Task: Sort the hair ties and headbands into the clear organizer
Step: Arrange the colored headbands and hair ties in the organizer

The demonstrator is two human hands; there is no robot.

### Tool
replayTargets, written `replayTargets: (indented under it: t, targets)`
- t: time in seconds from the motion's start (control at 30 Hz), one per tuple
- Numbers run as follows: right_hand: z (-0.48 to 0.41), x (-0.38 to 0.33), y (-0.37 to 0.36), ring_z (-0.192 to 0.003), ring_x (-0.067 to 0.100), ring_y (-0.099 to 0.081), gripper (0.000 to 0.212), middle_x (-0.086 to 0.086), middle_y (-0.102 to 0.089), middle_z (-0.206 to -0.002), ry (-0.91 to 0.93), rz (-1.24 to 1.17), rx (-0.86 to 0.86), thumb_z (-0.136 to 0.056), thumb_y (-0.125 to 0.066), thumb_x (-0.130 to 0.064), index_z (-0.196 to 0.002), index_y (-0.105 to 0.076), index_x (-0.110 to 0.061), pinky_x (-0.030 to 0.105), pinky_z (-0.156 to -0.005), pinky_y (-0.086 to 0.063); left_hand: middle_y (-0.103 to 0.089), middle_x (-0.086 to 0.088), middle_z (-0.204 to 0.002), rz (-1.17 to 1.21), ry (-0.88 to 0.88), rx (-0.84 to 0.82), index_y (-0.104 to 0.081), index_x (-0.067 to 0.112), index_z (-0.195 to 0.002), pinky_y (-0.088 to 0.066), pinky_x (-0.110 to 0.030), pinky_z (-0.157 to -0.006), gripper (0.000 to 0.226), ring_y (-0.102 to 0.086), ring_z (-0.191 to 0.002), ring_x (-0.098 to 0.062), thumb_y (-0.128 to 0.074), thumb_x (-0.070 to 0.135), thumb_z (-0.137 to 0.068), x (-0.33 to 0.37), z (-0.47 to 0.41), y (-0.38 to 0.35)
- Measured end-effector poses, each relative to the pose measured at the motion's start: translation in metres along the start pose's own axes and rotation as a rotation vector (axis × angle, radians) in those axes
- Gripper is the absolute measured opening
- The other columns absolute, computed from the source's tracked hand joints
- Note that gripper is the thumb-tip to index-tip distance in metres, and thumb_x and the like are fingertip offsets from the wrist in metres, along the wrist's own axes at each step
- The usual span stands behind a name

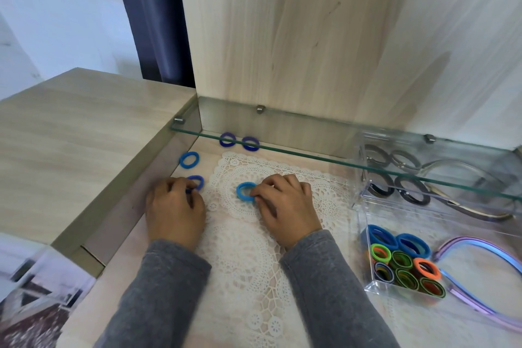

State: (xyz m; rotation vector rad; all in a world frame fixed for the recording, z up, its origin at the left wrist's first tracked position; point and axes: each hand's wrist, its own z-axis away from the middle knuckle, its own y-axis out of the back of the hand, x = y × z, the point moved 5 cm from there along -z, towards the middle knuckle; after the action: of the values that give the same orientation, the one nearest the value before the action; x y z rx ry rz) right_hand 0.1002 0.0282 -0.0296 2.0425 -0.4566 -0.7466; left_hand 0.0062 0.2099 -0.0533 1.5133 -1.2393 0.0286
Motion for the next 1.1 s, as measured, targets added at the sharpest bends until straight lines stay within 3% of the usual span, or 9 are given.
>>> replayTargets:
  t: [0.1,0.3,0.4,0.67,0.83,1.0,1.1]
  targets:
    - [0.000,0.001,0.000,-0.092,0.013,-0.046,0.017,-0.012,-0.057,-0.096,-0.019,-0.009,0.003,-0.088,-0.052,-0.029,-0.099,-0.066,-0.030,0.032,-0.077,-0.028,-0.062,-0.008,-0.100,0.075,-0.064,0.002,-0.068,0.012,-0.093,-0.046,-0.040,-0.081,0.011,-0.057,-0.092,-0.030,-0.061,0.010,-0.085,0.009,-0.001,0.004]
    - [-0.001,0.012,0.004,-0.096,0.009,-0.043,0.020,-0.016,-0.057,-0.100,-0.164,-0.083,0.076,-0.086,-0.050,-0.024,-0.100,-0.063,-0.031,0.029,-0.078,-0.025,-0.063,0.002,-0.105,0.229,-0.538,-0.147,-0.065,0.013,-0.090,-0.051,-0.035,-0.086,0.009,-0.060,-0.096,-0.014,-0.065,0.008,-0.082,0.056,0.004,-0.002]
    - [0.000,0.019,0.003,-0.097,0.011,-0.043,0.020,-0.013,-0.057,-0.103,-0.233,-0.123,0.088,-0.088,-0.051,-0.020,-0.102,-0.062,-0.029,0.030,-0.079,-0.028,-0.062,0.009,-0.109,0.242,-0.588,-0.242,-0.064,0.019,-0.091,-0.050,-0.042,-0.087,0.009,-0.060,-0.102,-0.010,-0.062,0.017,-0.083,0.059,0.006,-0.012]
    - [0.000,0.021,0.001,-0.099,0.012,-0.043,0.022,-0.010,-0.058,-0.107,-0.264,-0.141,0.051,-0.089,-0.050,-0.019,-0.106,-0.061,-0.026,0.032,-0.083,-0.033,-0.063,0.017,-0.107,0.127,-0.547,-0.312,-0.063,0.030,-0.091,-0.044,-0.045,-0.094,0.010,-0.057,-0.105,-0.004,-0.060,0.028,-0.081,0.056,0.008,-0.018]
    - [0.000,0.021,0.002,-0.102,0.012,-0.042,0.024,-0.010,-0.057,-0.110,-0.278,-0.147,0.031,-0.089,-0.049,-0.020,-0.110,-0.059,-0.027,0.032,-0.086,-0.033,-0.059,0.020,-0.117,0.173,-0.514,-0.297,-0.062,0.032,-0.101,-0.038,-0.037,-0.097,0.022,-0.053,-0.112,-0.001,-0.050,0.035,-0.083,0.058,0.008,-0.011]
    - [0.000,0.017,0.002,-0.100,0.011,-0.041,0.028,-0.009,-0.053,-0.107,-0.226,-0.193,0.021,-0.087,-0.050,-0.017,-0.111,-0.060,-0.029,0.030,-0.082,-0.030,-0.052,0.009,-0.136,0.094,-0.316,-0.205,-0.056,0.027,-0.121,-0.031,-0.037,-0.106,0.035,-0.046,-0.124,-0.012,-0.045,0.023,-0.089,0.048,0.002,-0.007]
    - [0.000,0.010,0.002,-0.100,0.012,-0.041,0.033,-0.008,-0.048,-0.108,-0.152,-0.172,-0.009,-0.084,-0.050,-0.016,-0.110,-0.061,-0.033,0.032,-0.083,-0.033,-0.036,0.000,-0.152,-0.052,-0.148,-0.291,-0.048,0.022,-0.137,-0.023,-0.042,-0.115,0.042,-0.030,-0.140,-0.020,-0.043,0.021,-0.095,0.037,-0.002,-0.015]
